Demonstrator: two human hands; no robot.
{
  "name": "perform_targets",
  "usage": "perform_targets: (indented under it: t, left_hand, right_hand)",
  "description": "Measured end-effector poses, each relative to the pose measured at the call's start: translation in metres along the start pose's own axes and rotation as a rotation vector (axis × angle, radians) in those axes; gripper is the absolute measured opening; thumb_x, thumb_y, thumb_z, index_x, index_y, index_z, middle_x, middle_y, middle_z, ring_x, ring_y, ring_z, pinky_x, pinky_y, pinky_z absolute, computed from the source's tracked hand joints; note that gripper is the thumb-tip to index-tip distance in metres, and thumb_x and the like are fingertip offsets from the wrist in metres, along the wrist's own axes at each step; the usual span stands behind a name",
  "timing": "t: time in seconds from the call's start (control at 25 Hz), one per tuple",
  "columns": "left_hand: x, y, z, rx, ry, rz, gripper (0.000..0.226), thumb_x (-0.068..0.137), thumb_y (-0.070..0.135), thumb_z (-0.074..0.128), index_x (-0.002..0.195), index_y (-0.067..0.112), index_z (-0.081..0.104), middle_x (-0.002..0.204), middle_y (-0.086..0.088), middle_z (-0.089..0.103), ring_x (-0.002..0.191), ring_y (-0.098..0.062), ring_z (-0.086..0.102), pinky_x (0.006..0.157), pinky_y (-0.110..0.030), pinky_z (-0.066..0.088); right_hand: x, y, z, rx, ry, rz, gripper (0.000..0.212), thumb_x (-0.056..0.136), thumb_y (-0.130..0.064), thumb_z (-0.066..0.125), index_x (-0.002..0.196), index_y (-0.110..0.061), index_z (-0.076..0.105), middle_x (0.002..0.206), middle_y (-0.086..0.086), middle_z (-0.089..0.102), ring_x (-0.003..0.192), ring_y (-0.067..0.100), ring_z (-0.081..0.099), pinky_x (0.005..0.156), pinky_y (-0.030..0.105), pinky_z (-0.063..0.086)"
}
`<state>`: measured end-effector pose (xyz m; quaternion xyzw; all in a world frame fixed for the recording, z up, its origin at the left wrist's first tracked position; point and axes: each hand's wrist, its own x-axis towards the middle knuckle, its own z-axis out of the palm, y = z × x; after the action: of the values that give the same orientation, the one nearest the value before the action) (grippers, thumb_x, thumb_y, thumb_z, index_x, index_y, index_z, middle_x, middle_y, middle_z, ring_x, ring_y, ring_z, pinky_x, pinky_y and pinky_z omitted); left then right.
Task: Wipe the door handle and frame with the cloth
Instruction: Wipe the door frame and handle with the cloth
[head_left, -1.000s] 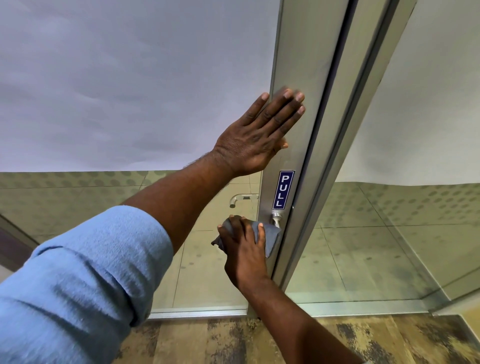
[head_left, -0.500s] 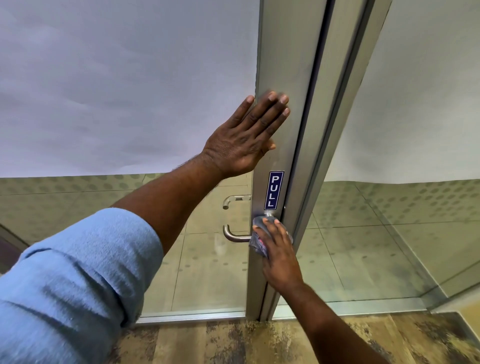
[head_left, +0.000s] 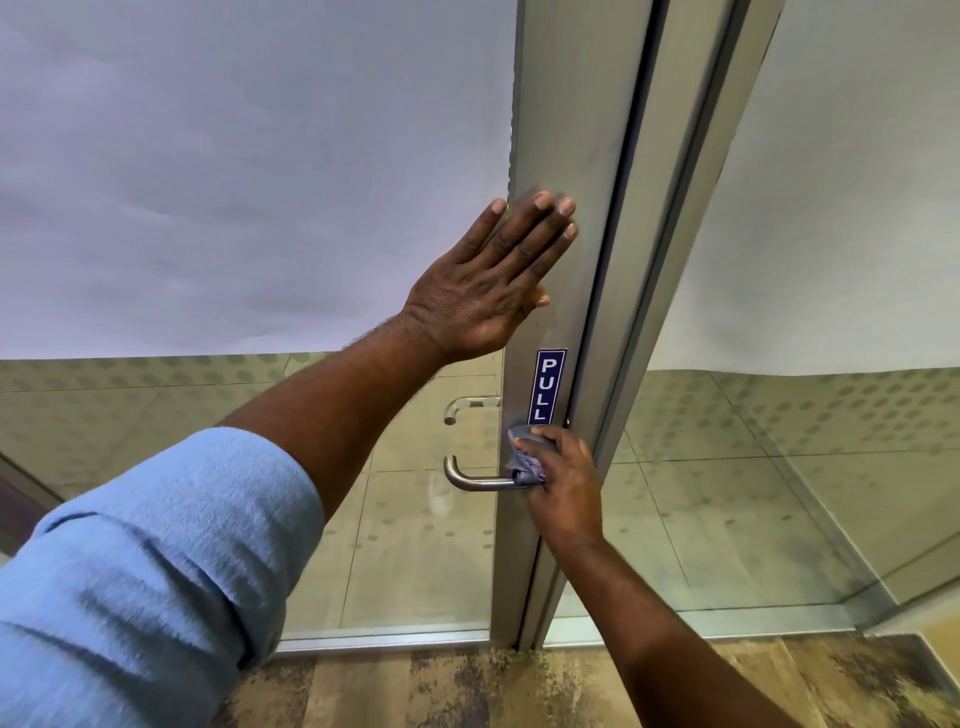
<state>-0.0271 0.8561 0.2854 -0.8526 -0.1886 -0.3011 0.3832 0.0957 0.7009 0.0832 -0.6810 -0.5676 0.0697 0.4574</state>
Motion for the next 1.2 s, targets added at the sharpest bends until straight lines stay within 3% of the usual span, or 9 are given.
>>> perform_targets:
  t: [0.12,0.24,0.44,0.56,0.84,0.96,1.04,1.12,1.2]
  left_hand:
    - [0.0,0.0,0.001,-0.005,0.007,0.006,0.063,0.113,0.043,0.02,0.166,0.009,0.015,0.172,-0.016,0.02,0.159,-0.032,0.016,0.13,-0.044,-0.003]
    - [-0.001,0.002,0.001,0.009,0.03,0.021,0.063,0.113,0.042,0.021,0.166,0.01,0.01,0.172,-0.015,0.02,0.16,-0.031,0.014,0.13,-0.044,0.0]
    - [-0.001,0.001,0.0,0.009,0.042,0.002,0.064,0.113,0.042,0.028,0.166,0.009,0.014,0.173,-0.014,0.018,0.161,-0.024,0.0,0.131,-0.045,0.002]
    - [-0.004,0.002,-0.007,-0.014,0.018,0.011,0.065,0.113,0.042,0.028,0.166,0.008,0.015,0.174,-0.014,0.017,0.161,-0.025,0.0,0.131,-0.046,0.005]
    - [-0.006,0.026,-0.056,-0.346,-0.093,-0.124,0.066,0.11,0.051,0.028,0.161,0.01,0.035,0.169,-0.012,0.032,0.158,-0.025,0.025,0.129,-0.043,0.019]
    - [-0.021,0.052,-0.079,-0.744,-0.14,-0.4,0.069,0.103,0.064,0.037,0.158,0.024,0.042,0.151,-0.004,0.058,0.133,-0.021,0.057,0.107,-0.038,0.049]
    - [-0.026,0.068,-0.091,-1.101,-0.196,-0.645,0.068,0.096,0.069,0.051,0.151,0.028,0.051,0.128,0.005,0.069,0.11,-0.009,0.066,0.09,-0.029,0.056]
    - [-0.028,0.077,-0.097,-1.402,-0.268,-0.799,0.043,0.094,0.055,0.068,0.123,0.023,0.07,0.096,0.016,0.072,0.086,0.003,0.066,0.075,-0.022,0.056]
    - [-0.031,0.08,-0.099,-1.503,-0.273,-0.867,0.027,0.096,0.037,0.074,0.087,0.011,0.073,0.071,0.009,0.068,0.064,-0.004,0.06,0.06,-0.024,0.048]
  right_hand:
    - [0.032,-0.017,-0.014,-0.148,0.043,-0.234,0.04,0.074,-0.01,0.077,0.113,-0.02,0.076,0.115,-0.001,0.059,0.112,0.024,0.052,0.088,0.044,0.057]
    - [0.058,-0.037,-0.026,-0.131,0.186,-0.299,0.037,0.078,-0.021,0.055,0.107,-0.015,0.078,0.107,-0.002,0.055,0.103,0.02,0.05,0.078,0.031,0.052]
    - [0.071,-0.066,-0.045,0.406,0.441,-0.01,0.041,0.074,0.008,0.063,0.105,-0.017,0.07,0.111,0.002,0.055,0.101,0.006,0.057,0.085,0.009,0.047]
    - [0.079,-0.076,-0.063,0.682,0.497,0.197,0.027,0.076,-0.008,0.076,0.094,-0.026,0.068,0.096,-0.003,0.072,0.087,0.003,0.068,0.075,0.016,0.052]
    - [0.062,-0.083,-0.094,1.076,0.39,0.348,0.036,0.067,-0.003,0.067,0.102,-0.007,0.073,0.091,0.003,0.078,0.083,0.016,0.073,0.071,0.024,0.056]
    - [0.051,-0.095,-0.109,1.101,0.381,0.34,0.035,0.065,-0.004,0.064,0.099,-0.008,0.072,0.083,0.001,0.078,0.076,0.014,0.072,0.066,0.023,0.056]
    - [0.043,-0.105,-0.118,1.102,0.382,0.344,0.03,0.067,-0.006,0.062,0.095,-0.013,0.073,0.08,0.0,0.077,0.074,0.014,0.072,0.064,0.023,0.055]
    - [0.035,-0.114,-0.126,1.102,0.367,0.341,0.028,0.07,-0.007,0.064,0.095,-0.015,0.073,0.084,0.003,0.077,0.076,0.017,0.072,0.065,0.025,0.056]
    - [0.027,-0.12,-0.131,1.045,0.366,0.332,0.033,0.074,-0.009,0.069,0.106,-0.01,0.072,0.095,0.007,0.078,0.085,0.021,0.074,0.07,0.029,0.057]
